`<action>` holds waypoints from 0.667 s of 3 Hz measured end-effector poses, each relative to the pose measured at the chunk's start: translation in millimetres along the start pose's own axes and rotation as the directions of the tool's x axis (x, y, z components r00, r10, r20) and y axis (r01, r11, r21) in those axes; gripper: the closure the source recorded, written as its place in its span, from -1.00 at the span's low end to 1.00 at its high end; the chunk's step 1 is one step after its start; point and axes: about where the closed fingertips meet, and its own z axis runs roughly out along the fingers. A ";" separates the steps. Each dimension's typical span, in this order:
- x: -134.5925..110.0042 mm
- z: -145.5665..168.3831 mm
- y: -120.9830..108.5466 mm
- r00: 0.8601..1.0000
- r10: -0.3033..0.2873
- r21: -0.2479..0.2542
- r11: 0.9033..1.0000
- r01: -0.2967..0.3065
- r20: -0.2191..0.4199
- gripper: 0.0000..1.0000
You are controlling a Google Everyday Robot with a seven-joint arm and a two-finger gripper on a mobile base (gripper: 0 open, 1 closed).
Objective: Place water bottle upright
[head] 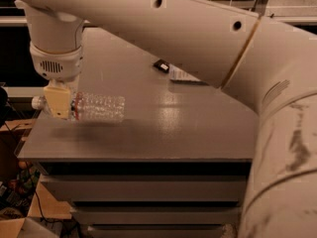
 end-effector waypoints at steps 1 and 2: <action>-13.1 -32.2 -8.8 0.982 -0.055 0.002 0.998 0.055 0.181 1.00; -26.6 -55.6 -14.9 0.908 -0.114 -0.002 0.992 0.125 0.403 1.00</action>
Offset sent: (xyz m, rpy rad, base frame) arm 0.0215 0.0106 0.1100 0.7672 0.0279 0.2354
